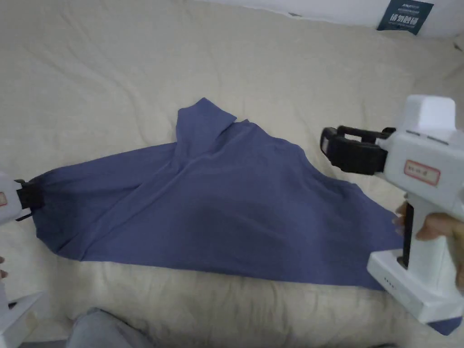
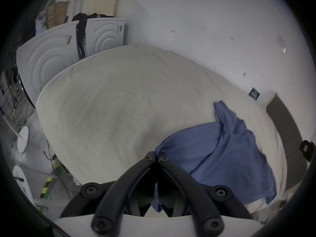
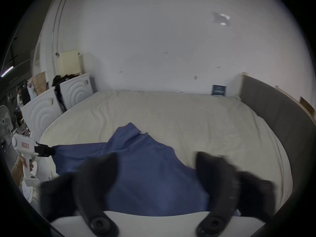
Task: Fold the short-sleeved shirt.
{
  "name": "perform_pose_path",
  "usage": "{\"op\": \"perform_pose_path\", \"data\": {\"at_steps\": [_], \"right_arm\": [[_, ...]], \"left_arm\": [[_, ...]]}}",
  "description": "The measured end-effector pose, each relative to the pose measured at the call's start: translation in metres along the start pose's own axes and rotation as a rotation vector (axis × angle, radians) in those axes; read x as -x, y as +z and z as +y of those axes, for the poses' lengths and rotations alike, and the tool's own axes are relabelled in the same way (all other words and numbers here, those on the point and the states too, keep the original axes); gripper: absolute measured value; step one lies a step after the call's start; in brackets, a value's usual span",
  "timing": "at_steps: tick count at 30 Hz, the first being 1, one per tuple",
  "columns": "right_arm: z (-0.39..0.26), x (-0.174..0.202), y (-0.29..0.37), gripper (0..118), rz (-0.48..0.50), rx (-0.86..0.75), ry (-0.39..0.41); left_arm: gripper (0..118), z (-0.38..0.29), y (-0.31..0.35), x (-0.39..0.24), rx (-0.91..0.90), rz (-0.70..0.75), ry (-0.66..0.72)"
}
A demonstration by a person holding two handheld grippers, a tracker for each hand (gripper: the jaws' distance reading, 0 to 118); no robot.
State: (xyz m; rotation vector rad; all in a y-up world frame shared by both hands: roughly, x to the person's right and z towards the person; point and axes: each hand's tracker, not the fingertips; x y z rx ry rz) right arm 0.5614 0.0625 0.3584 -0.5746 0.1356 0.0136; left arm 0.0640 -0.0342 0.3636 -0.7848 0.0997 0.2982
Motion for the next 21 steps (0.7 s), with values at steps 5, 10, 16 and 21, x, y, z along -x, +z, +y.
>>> {"op": "perform_pose_path", "data": {"at_steps": [5, 10, 16, 21], "right_arm": [[0.063, 0.010, -0.111, 118, 0.021, 0.180, 0.134], [0.075, 0.017, -0.243, 118, -0.004, 0.424, 0.218], [0.031, 0.026, -0.319, 118, -0.080, 0.618, 0.292], [0.006, 0.028, -0.338, 81, -0.073, 0.634, 0.207]], "left_arm": [[1, -0.006, -0.009, 0.005, 0.020, 0.020, 0.019], [1, -0.009, -0.029, 0.010, 0.044, 0.057, 0.051], [1, -0.016, -0.046, 0.012, 0.077, 0.071, 0.060], [1, -0.021, -0.051, 0.017, 0.091, 0.073, 0.090]]}}
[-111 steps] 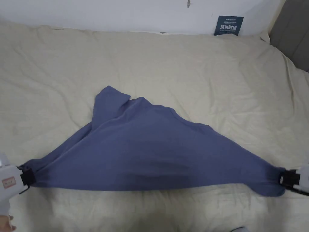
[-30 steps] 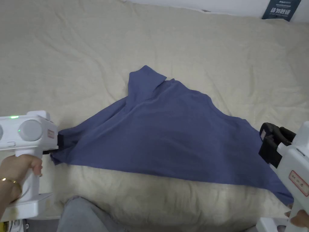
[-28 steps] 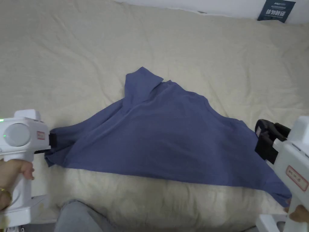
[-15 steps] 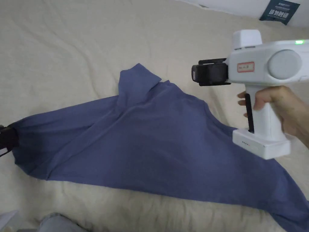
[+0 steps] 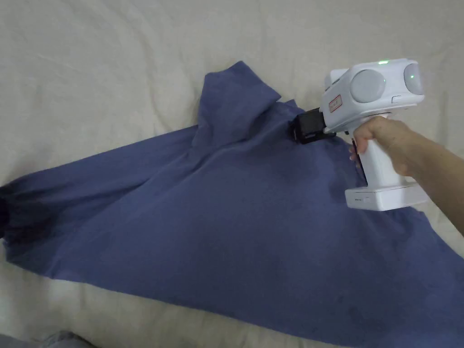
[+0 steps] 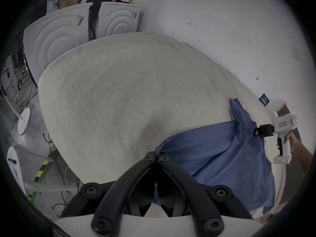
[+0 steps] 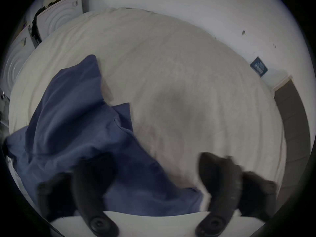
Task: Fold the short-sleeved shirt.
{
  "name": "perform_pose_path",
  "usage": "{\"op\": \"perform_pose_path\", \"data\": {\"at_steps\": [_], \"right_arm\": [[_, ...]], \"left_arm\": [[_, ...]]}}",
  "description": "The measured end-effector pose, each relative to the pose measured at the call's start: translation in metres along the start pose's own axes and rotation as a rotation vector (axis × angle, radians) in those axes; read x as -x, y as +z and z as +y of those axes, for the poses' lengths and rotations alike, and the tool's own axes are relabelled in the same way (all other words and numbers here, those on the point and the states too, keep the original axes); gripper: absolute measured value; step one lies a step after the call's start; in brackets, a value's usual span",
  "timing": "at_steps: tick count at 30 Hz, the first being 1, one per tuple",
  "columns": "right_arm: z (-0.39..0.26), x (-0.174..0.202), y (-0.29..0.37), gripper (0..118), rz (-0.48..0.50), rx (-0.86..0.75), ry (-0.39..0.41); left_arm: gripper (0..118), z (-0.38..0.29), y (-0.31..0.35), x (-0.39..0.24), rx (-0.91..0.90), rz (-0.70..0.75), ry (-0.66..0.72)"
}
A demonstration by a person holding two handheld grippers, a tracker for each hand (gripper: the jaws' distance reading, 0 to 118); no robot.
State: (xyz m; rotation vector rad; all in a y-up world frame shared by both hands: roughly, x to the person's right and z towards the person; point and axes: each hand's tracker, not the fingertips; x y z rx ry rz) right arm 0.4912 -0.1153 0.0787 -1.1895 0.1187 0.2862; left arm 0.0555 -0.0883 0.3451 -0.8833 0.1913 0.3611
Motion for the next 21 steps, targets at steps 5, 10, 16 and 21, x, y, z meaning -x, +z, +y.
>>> {"op": "perform_pose_path", "data": {"at_steps": [5, 10, 16, 21], "right_arm": [[-0.003, -0.009, 0.021, 5, 0.095, -0.022, -0.013], [-0.016, -0.023, 0.072, 5, 0.163, -0.027, -0.034], [-0.049, -0.058, 0.177, 5, 0.225, -0.172, -0.089], [-0.095, -0.092, 0.279, 5, 0.246, -0.354, -0.194]], "left_arm": [[1, -0.004, -0.006, 0.000, 0.019, 0.005, 0.002], [1, -0.001, -0.004, -0.001, 0.014, -0.004, 0.041], [1, 0.020, 0.028, -0.006, -0.056, -0.073, 0.085], [1, 0.055, 0.074, -0.022, -0.150, -0.199, 0.093]]}}
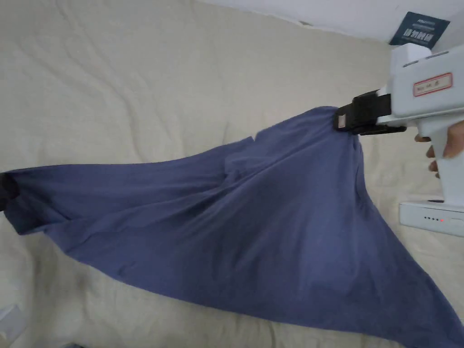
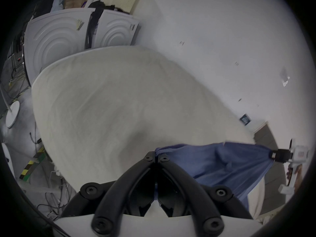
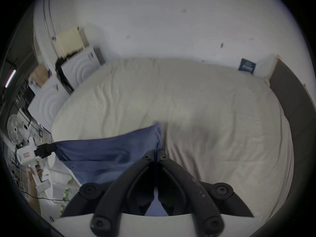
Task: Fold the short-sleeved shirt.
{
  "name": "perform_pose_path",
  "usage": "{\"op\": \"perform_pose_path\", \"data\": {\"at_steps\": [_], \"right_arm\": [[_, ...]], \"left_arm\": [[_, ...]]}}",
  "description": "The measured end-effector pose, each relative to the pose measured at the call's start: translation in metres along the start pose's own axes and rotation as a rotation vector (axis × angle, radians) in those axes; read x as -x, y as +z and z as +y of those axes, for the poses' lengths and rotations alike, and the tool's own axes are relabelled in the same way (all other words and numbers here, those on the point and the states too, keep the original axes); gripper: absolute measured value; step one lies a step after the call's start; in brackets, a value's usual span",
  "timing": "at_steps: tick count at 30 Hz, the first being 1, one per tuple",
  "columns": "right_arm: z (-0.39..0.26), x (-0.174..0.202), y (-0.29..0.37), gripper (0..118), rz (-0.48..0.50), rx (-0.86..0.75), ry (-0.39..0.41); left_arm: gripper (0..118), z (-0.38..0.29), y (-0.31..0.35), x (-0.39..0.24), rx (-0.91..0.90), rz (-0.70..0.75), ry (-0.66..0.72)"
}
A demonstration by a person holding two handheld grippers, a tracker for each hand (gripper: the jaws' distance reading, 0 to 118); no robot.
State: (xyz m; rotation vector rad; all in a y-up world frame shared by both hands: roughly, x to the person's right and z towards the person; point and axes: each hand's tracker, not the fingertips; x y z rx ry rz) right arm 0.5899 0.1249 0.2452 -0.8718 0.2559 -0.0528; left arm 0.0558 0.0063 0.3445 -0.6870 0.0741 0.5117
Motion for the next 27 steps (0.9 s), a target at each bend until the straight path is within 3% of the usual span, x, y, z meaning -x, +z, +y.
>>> {"op": "perform_pose_path", "data": {"at_steps": [4, 9, 12, 17, 20, 25, 27], "right_arm": [[-0.004, -0.013, 0.097, 5, -0.024, -0.132, -0.061], [0.005, -0.036, 0.206, 5, -0.186, -0.268, -0.068], [0.018, -0.051, 0.253, 5, -0.272, -0.348, -0.108], [0.053, -0.069, 0.298, 5, -0.393, -0.484, -0.157], [0.085, -0.074, 0.307, 5, -0.402, -0.568, -0.192], [0.150, -0.075, 0.302, 5, -0.531, -0.625, -0.177], [0.175, -0.077, 0.299, 5, -0.556, -0.646, -0.170]], "left_arm": [[1, 0.041, 0.030, -0.033, -0.065, -0.111, -0.022], [1, 0.113, 0.064, -0.091, -0.142, -0.223, -0.049], [1, 0.158, 0.079, -0.131, -0.195, -0.209, -0.121], [1, 0.225, 0.087, -0.191, -0.242, -0.184, -0.166], [1, 0.257, 0.087, -0.231, -0.299, -0.130, -0.232], [1, 0.297, 0.077, -0.303, -0.363, 0.016, -0.397], [1, 0.314, 0.072, -0.327, -0.384, 0.034, -0.383]]}}
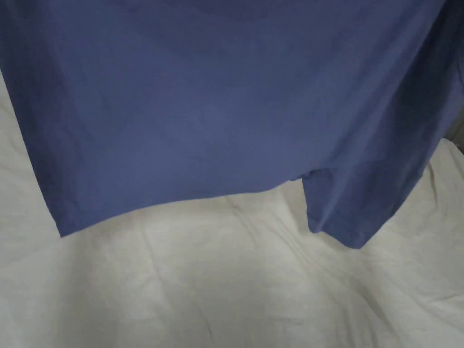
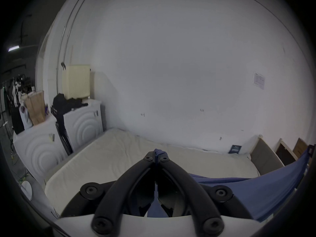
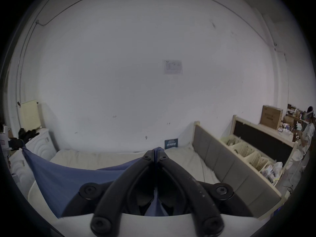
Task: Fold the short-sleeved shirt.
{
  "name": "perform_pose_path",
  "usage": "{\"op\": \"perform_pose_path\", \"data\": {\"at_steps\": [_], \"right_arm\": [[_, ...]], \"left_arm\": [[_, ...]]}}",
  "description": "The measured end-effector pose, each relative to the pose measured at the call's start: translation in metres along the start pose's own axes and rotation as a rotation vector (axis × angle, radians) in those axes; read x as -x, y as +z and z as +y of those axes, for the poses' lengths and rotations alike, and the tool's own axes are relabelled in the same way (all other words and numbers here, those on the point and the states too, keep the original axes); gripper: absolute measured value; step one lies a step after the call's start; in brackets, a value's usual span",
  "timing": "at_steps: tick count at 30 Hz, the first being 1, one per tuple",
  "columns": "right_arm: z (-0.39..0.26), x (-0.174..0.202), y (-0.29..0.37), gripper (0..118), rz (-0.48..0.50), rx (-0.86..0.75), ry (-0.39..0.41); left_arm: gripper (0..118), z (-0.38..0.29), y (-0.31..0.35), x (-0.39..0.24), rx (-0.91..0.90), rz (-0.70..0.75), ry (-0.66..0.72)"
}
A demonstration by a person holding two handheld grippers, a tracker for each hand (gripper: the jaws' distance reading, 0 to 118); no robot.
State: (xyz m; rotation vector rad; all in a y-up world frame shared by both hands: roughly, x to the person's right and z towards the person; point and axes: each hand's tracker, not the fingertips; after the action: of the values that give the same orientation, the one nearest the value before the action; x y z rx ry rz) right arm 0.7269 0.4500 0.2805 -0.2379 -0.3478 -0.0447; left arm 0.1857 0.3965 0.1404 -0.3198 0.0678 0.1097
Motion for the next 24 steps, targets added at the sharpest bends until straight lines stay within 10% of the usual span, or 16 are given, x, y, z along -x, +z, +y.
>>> {"op": "perform_pose_path", "data": {"at_steps": [16, 24], "right_arm": [[0.074, 0.022, -0.104, 5, -0.085, -0.139, -0.097], [-0.050, 0.046, -0.139, 5, -0.068, -0.016, -0.108]], "left_arm": [[1, 0.052, -0.112, -0.057, -0.145, 0.096, 0.098], [1, -0.044, -0.142, -0.049, -0.035, 0.095, 0.037]]}}
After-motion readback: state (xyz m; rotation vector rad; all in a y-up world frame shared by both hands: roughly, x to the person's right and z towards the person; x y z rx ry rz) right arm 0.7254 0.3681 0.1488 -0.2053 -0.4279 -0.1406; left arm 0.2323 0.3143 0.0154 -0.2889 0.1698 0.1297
